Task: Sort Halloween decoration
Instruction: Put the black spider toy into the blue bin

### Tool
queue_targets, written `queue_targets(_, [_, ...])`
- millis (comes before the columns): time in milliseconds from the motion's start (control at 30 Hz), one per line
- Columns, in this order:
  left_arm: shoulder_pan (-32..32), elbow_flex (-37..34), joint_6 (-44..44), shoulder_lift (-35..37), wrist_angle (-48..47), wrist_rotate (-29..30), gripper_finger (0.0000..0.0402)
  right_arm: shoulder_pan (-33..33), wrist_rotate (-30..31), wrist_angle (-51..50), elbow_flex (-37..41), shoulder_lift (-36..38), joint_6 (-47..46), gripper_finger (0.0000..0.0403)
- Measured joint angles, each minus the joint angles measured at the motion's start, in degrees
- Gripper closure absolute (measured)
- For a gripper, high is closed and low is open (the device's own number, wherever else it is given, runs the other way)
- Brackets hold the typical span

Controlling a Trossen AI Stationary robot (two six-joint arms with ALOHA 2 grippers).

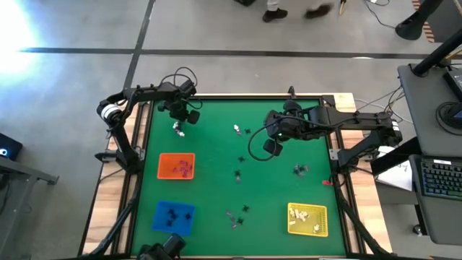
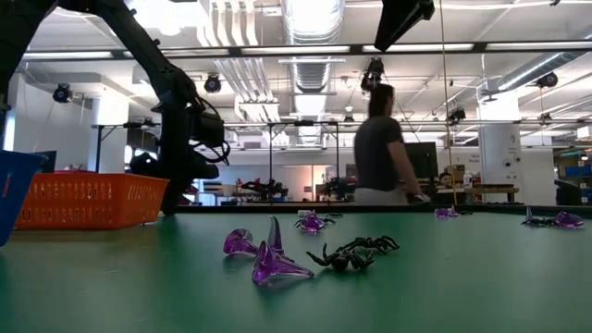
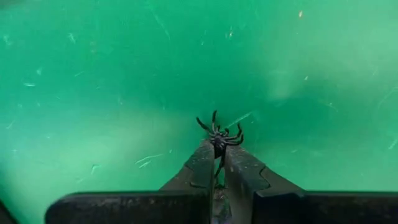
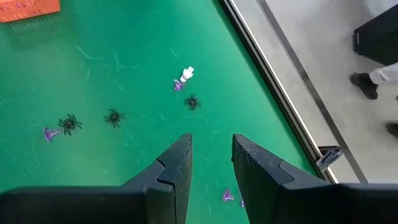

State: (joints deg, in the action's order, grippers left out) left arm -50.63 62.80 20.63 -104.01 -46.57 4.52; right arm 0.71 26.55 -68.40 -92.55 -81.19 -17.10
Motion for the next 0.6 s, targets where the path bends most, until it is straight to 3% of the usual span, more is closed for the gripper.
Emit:
queue_targets(400, [2.06,3.57,-3.63,2.19,-6.04,-1.11,0.0401,0.00,0.38,0.17,0.00,0.00,0.09,0.0296])
queue_targets(600, [6.12,5.10,-4.06,6.96,-7.98,-5.13,0.0401,0.00,0.46,0.13,0.09,0.00,0.11,0.0296])
